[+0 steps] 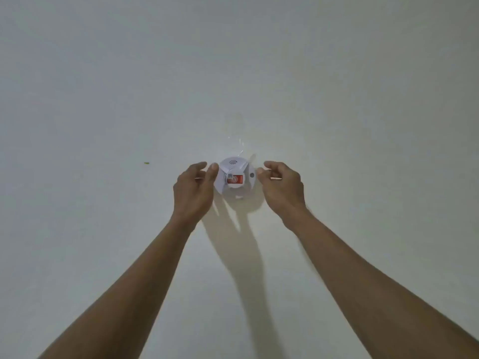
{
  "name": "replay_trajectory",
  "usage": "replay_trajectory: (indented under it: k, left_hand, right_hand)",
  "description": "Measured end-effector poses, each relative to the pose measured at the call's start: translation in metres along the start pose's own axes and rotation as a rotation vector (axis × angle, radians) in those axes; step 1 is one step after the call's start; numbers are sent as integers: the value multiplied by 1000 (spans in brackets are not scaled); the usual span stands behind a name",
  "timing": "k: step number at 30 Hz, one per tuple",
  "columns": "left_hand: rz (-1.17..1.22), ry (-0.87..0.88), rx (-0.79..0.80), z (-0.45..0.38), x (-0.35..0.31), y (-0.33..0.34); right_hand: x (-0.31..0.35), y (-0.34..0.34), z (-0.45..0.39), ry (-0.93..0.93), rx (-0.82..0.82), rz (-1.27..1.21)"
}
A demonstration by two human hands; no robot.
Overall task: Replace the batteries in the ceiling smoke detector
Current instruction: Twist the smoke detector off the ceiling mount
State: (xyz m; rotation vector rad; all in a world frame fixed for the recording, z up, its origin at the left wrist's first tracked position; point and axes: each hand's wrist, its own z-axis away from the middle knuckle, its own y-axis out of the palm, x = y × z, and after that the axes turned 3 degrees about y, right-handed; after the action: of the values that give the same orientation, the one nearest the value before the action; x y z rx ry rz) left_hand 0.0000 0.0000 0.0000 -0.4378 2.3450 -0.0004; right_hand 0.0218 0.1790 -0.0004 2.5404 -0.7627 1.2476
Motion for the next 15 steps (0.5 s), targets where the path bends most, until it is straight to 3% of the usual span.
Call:
replay_trajectory:
  k: [5, 15]
  left_hand:
    - [84, -28, -42, -4, 13, 12]
    - [186, -57, -75, -9, 16, 21]
  right_hand:
    - [-14, 16, -5, 40, 38, -53]
    - [-25, 36, -13, 91, -41, -171]
